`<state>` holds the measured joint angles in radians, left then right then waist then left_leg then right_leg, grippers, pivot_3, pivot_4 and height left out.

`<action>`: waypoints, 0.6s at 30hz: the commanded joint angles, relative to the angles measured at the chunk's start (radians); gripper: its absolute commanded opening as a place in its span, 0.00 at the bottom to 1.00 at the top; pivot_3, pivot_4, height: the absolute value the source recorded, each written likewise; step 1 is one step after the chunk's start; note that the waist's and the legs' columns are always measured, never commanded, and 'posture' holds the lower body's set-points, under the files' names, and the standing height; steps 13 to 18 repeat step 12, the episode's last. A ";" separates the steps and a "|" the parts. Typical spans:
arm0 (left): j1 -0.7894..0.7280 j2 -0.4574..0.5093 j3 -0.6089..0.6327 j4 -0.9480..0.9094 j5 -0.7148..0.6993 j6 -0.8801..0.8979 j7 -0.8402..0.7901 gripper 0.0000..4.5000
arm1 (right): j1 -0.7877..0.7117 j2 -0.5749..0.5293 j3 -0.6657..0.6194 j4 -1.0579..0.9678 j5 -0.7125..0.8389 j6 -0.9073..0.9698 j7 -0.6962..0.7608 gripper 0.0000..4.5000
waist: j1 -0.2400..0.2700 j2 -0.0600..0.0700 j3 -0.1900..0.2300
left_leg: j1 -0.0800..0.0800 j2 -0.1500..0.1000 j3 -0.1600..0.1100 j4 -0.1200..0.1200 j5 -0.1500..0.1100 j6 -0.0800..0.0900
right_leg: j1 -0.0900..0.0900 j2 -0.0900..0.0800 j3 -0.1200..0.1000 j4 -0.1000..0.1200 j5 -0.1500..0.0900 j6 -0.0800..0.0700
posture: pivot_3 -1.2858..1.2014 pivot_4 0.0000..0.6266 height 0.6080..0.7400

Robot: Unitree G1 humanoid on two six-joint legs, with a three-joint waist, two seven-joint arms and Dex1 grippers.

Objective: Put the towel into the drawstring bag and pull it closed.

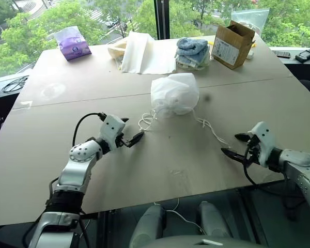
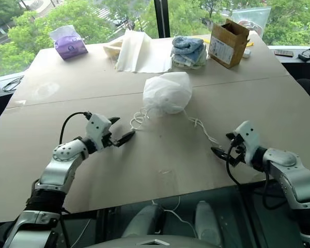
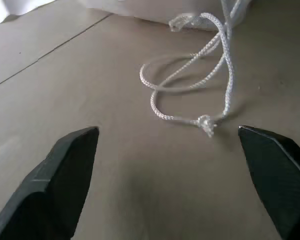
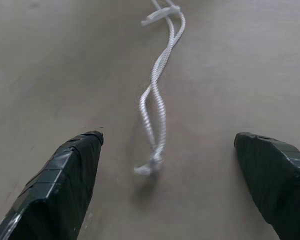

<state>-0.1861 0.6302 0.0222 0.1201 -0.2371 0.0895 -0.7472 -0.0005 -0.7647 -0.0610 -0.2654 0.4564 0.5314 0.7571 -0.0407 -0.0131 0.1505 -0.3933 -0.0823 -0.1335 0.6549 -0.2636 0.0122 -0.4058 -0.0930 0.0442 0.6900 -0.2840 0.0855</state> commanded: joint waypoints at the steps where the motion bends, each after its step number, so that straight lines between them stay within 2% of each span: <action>1: 0.105 0.083 0.092 -0.077 -0.091 0.043 -0.121 1.00 | 0.093 -0.070 -0.102 0.049 -0.037 -0.167 0.126 1.00 | 0.002 0.000 0.000 | 0.000 0.000 0.000 0.000 0.000 0.000 | 0.000 0.000 0.000 0.000 0.000 0.000 | 0.52 0.24 1.00; 6: 0.227 0.135 0.168 -0.126 -0.156 0.063 -0.201 1.00 | 0.097 -0.040 -0.172 0.156 -0.027 -0.336 0.187 1.00 | 0.003 0.000 0.001 | 0.002 0.000 0.000 -0.001 0.000 0.000 | 0.004 -0.001 -0.001 -0.005 0.000 0.000 | 0.52 0.24 1.00; 9: 0.262 0.134 0.184 -0.140 -0.148 0.049 -0.205 1.00 | 0.075 -0.009 -0.202 0.209 -0.018 -0.395 0.204 1.00 | 0.007 0.001 0.002 | 0.009 0.001 -0.002 -0.004 -0.001 0.001 | 0.013 -0.001 -0.003 -0.011 0.000 0.000 | 0.52 0.24 1.00; 18: 0.273 0.130 0.186 -0.149 -0.142 0.045 -0.208 1.00 | 0.052 0.010 -0.215 0.239 0.014 -0.406 0.235 1.00 | 0.010 0.001 0.002 | 0.010 0.001 -0.002 -0.004 -0.001 0.002 | 0.015 -0.001 -0.003 -0.012 0.000 0.000 | 0.52 0.24 1.00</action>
